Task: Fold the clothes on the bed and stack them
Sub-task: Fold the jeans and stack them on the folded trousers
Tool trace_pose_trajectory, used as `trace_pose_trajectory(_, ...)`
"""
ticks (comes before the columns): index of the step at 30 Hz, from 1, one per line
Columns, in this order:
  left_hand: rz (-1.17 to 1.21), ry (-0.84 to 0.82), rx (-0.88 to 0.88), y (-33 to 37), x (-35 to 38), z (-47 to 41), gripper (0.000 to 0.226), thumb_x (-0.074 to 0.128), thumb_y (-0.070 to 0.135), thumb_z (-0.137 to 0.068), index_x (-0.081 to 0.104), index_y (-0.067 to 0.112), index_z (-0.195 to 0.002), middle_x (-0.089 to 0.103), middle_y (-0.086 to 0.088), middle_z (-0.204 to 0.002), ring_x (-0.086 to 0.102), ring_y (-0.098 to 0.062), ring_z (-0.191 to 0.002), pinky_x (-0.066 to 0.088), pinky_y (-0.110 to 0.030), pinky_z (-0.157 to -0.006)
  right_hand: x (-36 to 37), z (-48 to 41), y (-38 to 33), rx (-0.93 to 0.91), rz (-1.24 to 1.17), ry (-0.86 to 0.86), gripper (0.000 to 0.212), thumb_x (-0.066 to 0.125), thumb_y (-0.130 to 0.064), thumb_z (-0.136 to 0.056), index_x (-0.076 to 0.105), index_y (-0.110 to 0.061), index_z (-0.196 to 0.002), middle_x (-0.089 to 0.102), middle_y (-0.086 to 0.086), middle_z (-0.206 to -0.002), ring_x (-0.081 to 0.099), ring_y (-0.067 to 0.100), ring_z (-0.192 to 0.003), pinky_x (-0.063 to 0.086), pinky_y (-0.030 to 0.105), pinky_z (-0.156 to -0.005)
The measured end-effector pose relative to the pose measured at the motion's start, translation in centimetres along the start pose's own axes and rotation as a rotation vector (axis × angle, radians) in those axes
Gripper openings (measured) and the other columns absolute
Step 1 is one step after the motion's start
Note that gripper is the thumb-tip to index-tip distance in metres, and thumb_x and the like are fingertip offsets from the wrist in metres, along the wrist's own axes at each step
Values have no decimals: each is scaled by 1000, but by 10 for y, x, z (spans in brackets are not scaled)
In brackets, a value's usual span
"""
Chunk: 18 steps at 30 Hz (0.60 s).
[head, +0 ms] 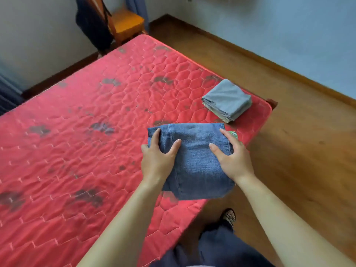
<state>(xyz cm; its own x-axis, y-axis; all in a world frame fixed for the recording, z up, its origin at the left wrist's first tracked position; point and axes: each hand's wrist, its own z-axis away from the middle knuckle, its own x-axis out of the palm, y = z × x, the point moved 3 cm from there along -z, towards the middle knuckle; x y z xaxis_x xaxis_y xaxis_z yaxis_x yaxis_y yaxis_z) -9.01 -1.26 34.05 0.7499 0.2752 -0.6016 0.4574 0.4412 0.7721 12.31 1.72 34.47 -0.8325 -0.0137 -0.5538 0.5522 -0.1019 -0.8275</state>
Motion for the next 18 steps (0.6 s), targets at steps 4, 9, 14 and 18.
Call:
trace_pose_trajectory(4,-10,-119,101,75,85,-13,74,58,68,-72,30,47,-137,40,-8,-129,50,-24,-116,35,-32,-98,-83,-38,43,58,-25,135,54,68,-45,-77,51,-40,-128,52,-7,-129,39,-5,-111,23,9,-92)
trace_pose_trajectory(9,2,-285,139,164,206,-27,75,58,67,-73,28,45,-138,38,-12,-131,45,-28,-122,31,-32,-101,-190,-103,105,118,-44,196,54,67,-48,-79,47,-44,-129,47,-10,-131,36,-6,-109,29,18,-94)
trace_pose_trajectory(14,47,-346,133,227,291,-55,77,60,65,-72,28,43,-139,36,-12,-135,41,-25,-126,29,-27,-100,-257,-181,150,132,-25,197,54,66,-51,-78,46,-46,-128,48,-6,-135,43,9,-125,36,26,-100)
trace_pose_trajectory(18,61,-293,66,250,317,-110,77,62,64,-72,28,43,-138,38,-10,-128,45,-26,-119,29,-26,-94,-261,-270,155,75,10,118,54,65,-52,-78,47,-44,-129,48,-4,-135,41,13,-127,34,28,-101)
